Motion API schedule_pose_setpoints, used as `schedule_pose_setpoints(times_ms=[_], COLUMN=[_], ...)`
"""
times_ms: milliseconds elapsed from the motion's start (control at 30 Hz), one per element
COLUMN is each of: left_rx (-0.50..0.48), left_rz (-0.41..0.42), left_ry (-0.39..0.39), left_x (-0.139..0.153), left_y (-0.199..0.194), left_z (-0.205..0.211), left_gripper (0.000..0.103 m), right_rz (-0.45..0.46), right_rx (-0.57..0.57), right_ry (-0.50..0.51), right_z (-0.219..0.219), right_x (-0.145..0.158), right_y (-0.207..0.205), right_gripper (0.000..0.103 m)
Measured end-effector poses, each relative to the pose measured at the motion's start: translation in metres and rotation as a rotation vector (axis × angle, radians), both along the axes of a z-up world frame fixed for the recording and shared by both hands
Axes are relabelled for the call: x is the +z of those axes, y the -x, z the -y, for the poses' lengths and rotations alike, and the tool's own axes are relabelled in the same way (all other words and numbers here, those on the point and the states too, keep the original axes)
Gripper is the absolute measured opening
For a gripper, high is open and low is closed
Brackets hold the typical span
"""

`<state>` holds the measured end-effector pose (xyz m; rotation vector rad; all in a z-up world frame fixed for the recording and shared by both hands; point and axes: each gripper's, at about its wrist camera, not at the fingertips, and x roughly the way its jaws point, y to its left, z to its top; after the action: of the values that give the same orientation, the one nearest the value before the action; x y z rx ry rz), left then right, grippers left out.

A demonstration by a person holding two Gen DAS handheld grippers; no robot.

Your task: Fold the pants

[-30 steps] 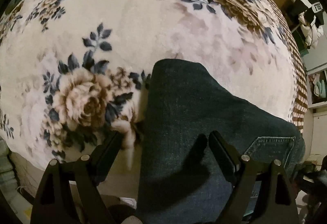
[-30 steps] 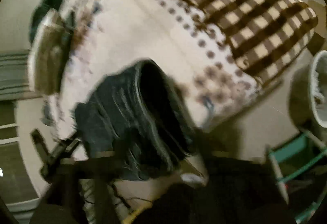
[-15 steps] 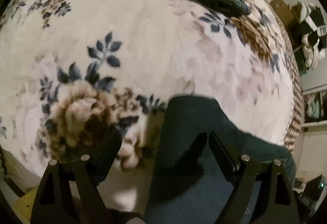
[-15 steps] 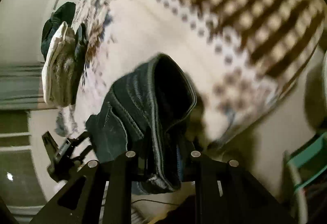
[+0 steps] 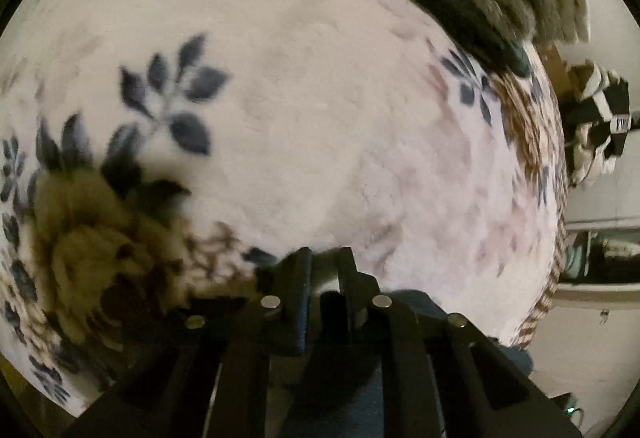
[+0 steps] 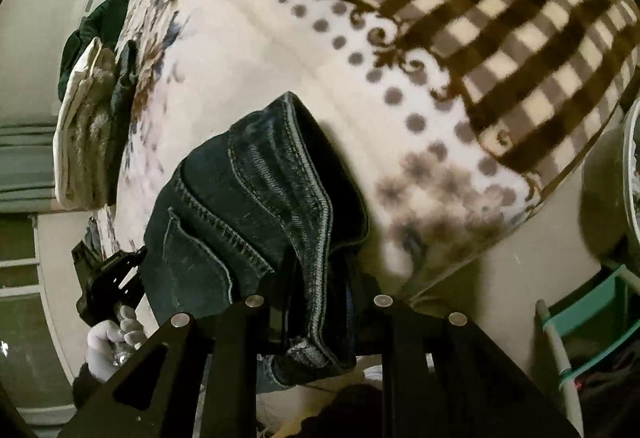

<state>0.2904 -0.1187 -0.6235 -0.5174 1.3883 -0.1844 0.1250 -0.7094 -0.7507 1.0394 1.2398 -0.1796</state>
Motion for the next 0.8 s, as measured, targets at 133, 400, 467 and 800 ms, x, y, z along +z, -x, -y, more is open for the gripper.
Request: schedule_pose_setpoints(times_ms=[133,400,467,800], left_rx=[-0.038,-0.054,-0.08,-0.151], left_rz=[0.021,0.06,0.017,-0.042], left_ry=[0.038,0.098,0.08,0.066], left_x=[0.027,0.062,0.046,0.003], left_y=[0.007,0.06,0.073,0.093], left_z=[0.002,-0.003,0.002,0.019], left_gripper=[0.014,0.086,0.086,0.088], right_rz=[-0.01,0.066,0.061,0.222], right_rx=[-0.024,-0.153,-0.157,-0.121], right_ry=[-0.068,-0.202,-0.254,-0.233], right_z=[0.003,0.001,-0.01,-0.053], right_x=[0.0,0.001,-0.015,-0.027], right_y=[0.003,0.045,0.045,0.003], right_gripper=[0.046,0.096,0.096,0.096])
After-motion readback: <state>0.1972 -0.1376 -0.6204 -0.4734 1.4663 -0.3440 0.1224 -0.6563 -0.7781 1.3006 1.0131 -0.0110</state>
